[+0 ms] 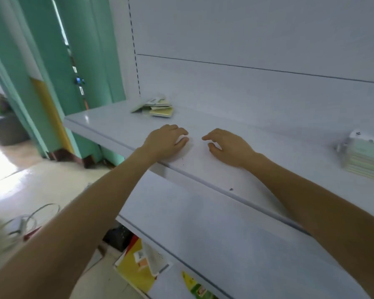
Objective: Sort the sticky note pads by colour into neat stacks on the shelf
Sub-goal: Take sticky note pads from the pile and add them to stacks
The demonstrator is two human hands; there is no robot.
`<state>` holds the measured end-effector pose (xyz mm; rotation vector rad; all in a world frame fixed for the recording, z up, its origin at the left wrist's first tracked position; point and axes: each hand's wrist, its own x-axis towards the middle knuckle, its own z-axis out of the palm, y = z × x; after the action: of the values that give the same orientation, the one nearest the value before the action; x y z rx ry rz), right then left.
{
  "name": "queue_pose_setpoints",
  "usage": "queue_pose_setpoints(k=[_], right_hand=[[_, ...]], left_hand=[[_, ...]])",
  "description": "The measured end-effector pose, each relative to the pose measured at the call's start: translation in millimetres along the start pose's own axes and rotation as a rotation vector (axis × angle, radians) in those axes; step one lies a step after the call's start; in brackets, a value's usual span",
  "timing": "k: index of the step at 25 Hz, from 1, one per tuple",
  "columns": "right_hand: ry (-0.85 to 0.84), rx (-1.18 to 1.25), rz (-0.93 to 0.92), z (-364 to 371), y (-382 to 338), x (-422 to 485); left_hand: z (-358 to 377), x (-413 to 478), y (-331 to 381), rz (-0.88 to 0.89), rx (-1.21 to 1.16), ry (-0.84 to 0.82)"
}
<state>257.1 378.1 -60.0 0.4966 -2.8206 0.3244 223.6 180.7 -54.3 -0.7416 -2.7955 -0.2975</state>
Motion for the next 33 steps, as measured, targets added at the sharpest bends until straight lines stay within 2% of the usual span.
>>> queue_pose_setpoints(k=[3,8,13,15,16,18,20,21,28,33], right_hand=[[0.005,0.085,0.017,22,-16,59],[0.063,0.194,0.037,55,-11,159],[0.216,0.313,0.133,68,-7,244],[0.234,0.371,0.231,74,-8,265],[0.187,0.356,0.264,76,-8,273],[0.018,0.359,0.338,80,-5,284],[-0.110,0.525,0.414,77,0,285],[-0.119,0.600,0.428,76,2,282],[0.004,0.759,0.549,66,25,247],[0.089,0.800,0.672,58,30,236]], left_hand=[[-3,21,-53,-0.123,-0.031,0.078],[-1,60,-131,-0.231,-0.034,0.189],[4,103,-195,-0.316,-0.081,0.122],[12,120,-211,-0.266,-0.136,0.018],[17,129,-218,-0.210,-0.128,-0.053],[25,146,-230,-0.153,-0.146,-0.162],[30,164,-238,-0.201,-0.195,-0.170],[31,172,-240,-0.235,-0.222,-0.164],[30,206,-237,-0.315,-0.501,-0.056],[26,205,-235,-0.312,-0.825,-0.133]])
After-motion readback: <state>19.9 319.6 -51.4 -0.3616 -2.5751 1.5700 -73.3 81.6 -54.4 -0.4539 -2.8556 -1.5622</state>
